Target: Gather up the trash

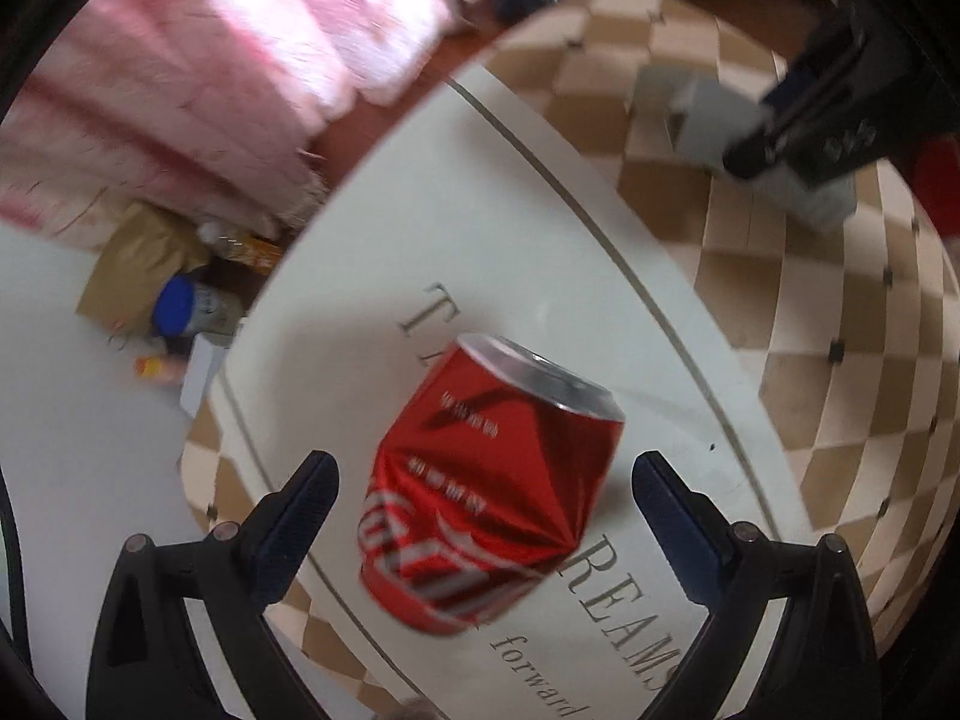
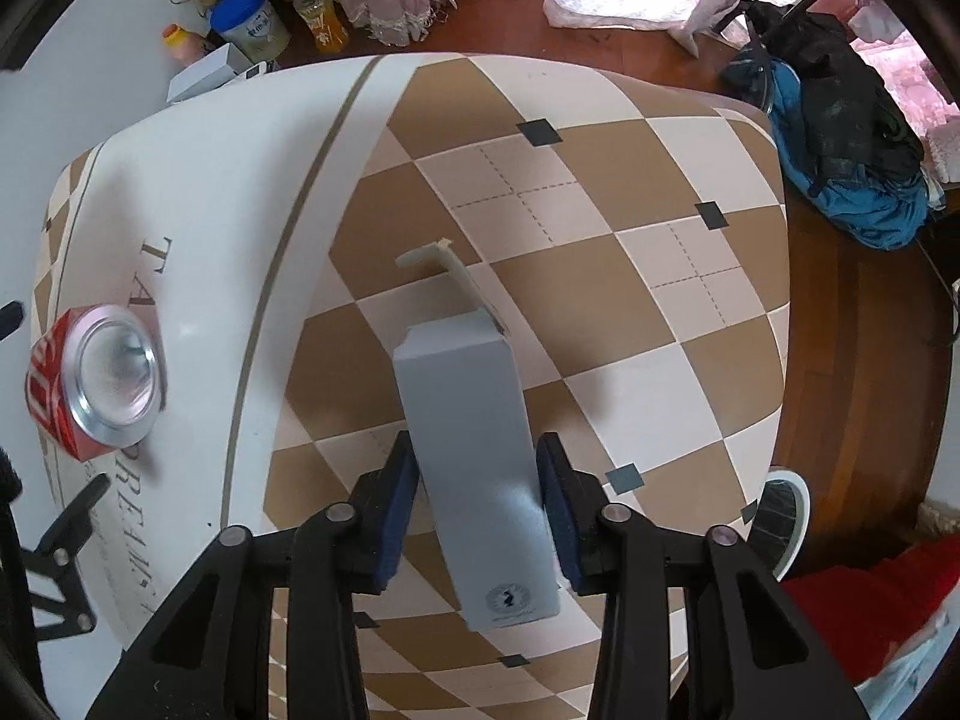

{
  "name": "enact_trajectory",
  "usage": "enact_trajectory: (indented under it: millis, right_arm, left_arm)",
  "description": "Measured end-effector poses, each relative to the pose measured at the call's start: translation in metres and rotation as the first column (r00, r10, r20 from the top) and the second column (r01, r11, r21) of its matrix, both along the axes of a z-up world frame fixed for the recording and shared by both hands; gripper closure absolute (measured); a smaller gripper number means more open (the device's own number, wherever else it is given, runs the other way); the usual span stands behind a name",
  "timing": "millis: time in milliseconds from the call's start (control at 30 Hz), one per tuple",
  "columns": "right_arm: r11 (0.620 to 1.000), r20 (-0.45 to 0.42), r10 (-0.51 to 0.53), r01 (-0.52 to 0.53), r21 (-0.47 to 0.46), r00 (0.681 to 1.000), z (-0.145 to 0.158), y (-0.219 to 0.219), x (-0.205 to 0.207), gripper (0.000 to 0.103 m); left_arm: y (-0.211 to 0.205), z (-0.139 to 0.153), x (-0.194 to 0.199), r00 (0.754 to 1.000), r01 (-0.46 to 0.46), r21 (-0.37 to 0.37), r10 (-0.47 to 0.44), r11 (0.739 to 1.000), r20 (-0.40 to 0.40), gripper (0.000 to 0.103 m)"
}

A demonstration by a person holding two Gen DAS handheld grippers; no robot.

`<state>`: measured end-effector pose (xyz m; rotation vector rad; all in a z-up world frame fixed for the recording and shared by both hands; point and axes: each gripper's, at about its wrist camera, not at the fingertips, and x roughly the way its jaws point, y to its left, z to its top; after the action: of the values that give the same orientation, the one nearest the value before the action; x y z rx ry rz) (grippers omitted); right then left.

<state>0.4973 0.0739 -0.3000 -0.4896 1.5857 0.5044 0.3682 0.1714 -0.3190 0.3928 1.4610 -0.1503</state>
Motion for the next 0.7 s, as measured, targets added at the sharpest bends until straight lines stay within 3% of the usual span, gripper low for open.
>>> enact_trajectory:
  millis: [200,233,300,533,633,700]
  right_arm:
    - [1.000,-0.009,0.012,-0.012,-0.005,1.000,-0.004,0.001,0.003,0.062]
    - [1.000,-0.009,0.018,-0.018,-0.008,1.000,-0.006,0.001,0.003,0.062]
    - [0.999,-0.017,0.032,-0.033,-0.023,0.999,-0.011,0.003,0.003,0.061]
    - [0.998,0.030,0.064,-0.064,0.005,0.998,-0.006,0.004,-0.005,0.064]
    - [0.997,0.068,0.058,-0.062,0.050,0.996,0.005,-0.006,-0.016,0.065]
    - [0.995,0.096,0.041,-0.050,0.092,0.995,0.015,-0.016,-0.025,0.065]
  left_arm:
    - [-0.005,-0.033,0.001,0.994,0.046,0.039,-0.042,0.998,-0.102,0.005]
    - [-0.004,-0.031,0.000,0.996,0.029,0.023,-0.027,0.999,-0.087,0.007]
    - [0.000,-0.025,-0.003,0.998,-0.010,-0.025,0.009,1.000,-0.058,0.037]
    - [0.004,-0.003,-0.015,0.976,-0.197,-0.050,0.201,0.979,0.079,0.039]
    - [-0.005,0.011,-0.028,0.956,-0.254,-0.070,0.261,0.965,0.132,0.039]
    - [-0.012,0.026,-0.039,0.928,-0.312,-0.114,0.328,0.943,0.176,0.039]
